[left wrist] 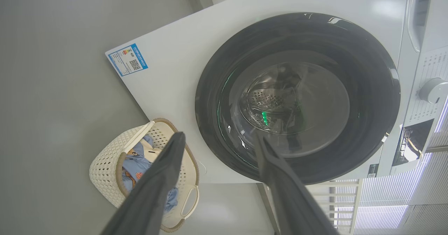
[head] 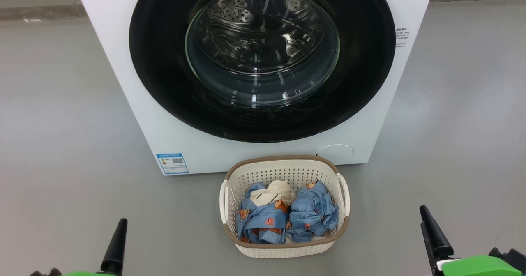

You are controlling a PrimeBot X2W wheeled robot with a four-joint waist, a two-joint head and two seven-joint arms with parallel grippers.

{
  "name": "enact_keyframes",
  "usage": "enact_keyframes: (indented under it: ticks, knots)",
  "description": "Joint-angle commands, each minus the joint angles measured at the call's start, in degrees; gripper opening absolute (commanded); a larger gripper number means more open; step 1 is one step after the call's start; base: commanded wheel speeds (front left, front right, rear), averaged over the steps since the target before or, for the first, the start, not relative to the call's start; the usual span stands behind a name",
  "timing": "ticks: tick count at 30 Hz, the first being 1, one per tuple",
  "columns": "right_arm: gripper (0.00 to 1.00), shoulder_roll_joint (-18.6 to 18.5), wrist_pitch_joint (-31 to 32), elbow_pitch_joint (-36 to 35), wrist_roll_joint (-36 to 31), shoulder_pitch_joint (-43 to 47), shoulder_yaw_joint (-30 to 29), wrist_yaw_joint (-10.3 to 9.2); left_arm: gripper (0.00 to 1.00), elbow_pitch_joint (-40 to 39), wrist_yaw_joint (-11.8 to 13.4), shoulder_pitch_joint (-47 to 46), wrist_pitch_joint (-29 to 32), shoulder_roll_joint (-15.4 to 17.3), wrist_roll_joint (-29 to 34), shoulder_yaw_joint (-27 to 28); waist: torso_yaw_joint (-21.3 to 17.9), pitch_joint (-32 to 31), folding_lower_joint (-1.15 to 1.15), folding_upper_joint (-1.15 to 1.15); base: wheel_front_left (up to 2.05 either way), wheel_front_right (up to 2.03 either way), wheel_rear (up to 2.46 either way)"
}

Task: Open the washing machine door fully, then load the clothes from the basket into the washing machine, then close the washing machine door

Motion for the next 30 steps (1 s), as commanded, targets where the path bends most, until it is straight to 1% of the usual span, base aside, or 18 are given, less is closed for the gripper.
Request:
enact_keyframes:
  ticks: [1,10,11,30]
  knots:
    - [1.00,-1.0,-0.7,-1.3,-2.6,-2.6,1.0,0.03,1.00,-2.0,-0.1,-1.3,-0.8,1.2,2.5,0.4,0.0,0.0,-0.01,0.00,0.00,0.00,0.00]
    - [1.00,-1.7,-2.2,-1.1,-9.1,-2.8,2.1,0.03,1.00,-2.9,-0.1,-1.1,-2.3,1.6,9.4,-0.1,0.2,-0.1,-0.01,0.00,0.00,0.00,0.00]
    - [1.00,-1.7,-2.2,-1.1,-9.1,-2.8,2.1,0.03,1.00,-2.9,-0.1,-1.1,-2.3,1.6,9.4,-0.1,0.2,-0.1,-0.01,0.00,0.00,0.00,0.00]
    - [1.00,-3.0,-5.4,-0.9,-21.0,-3.2,4.4,0.05,1.00,-4.5,-0.1,-0.8,-5.5,2.5,22.8,-1.4,0.4,0.1,-0.01,0.00,0.00,0.00,0.00]
